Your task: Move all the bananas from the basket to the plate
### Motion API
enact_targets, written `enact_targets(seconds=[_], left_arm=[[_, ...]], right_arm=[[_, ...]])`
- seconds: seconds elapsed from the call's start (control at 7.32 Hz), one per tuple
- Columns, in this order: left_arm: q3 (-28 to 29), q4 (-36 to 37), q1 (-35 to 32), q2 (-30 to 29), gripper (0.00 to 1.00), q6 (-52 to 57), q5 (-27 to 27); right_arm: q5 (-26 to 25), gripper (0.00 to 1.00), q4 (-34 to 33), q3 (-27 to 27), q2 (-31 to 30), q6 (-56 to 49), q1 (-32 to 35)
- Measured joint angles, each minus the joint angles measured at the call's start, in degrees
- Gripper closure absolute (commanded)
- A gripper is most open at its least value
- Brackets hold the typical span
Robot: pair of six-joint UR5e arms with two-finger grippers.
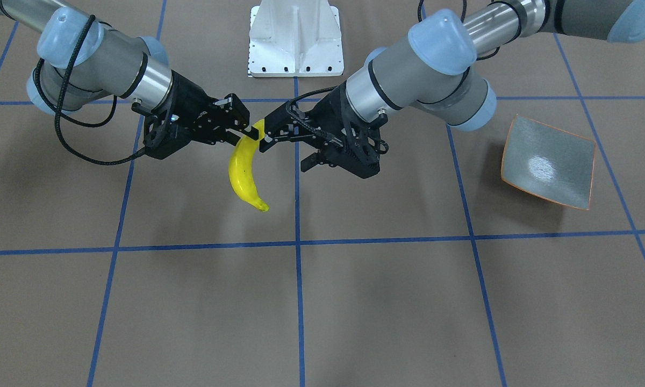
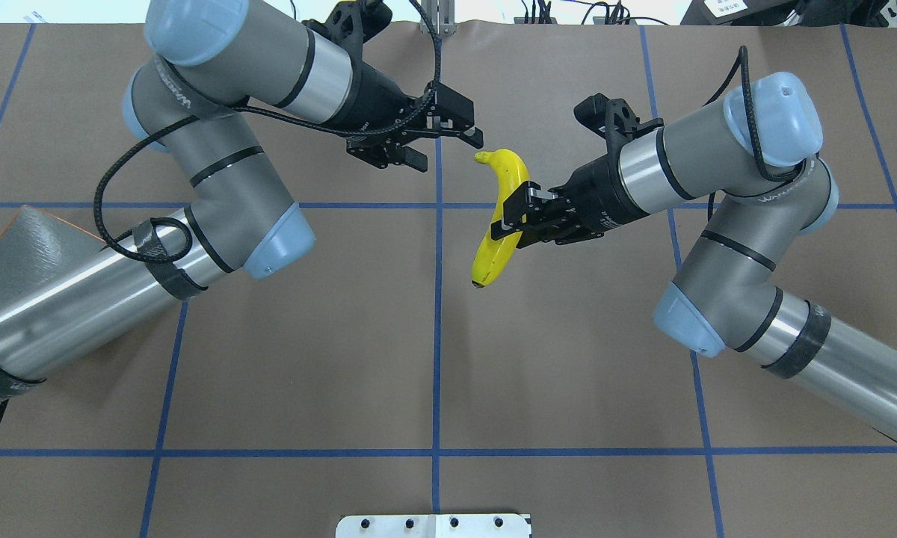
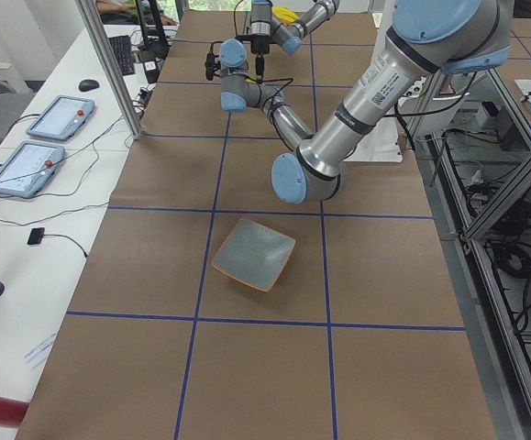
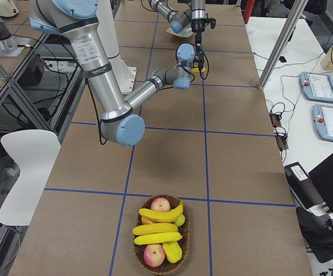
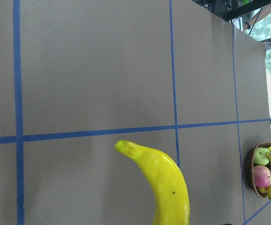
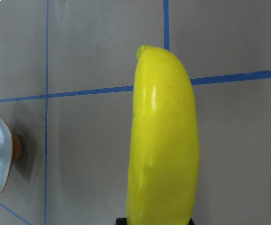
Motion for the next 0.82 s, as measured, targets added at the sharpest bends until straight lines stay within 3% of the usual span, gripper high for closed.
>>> enact_targets(seconds=[0.55,0.68,0.82], left_arm=[[1.9,-0.2,2.9,-1.8,0.07,-2.8,1.7],[2.4,-0.2,3.3,-2.3,0.13,-3.9,2.0],[2.9,-0.2,3.7,-2.7,0.27,-4.9,2.3]], right_arm=[[-0.2,1.00,0.0,0.3,0.9,-1.5,-0.3],[-0.6,1.00,0.0,0.4,1.0,-1.5,-0.3],[-1.1,1.00,0.1,0.6,1.1,-1.6,-0.3]])
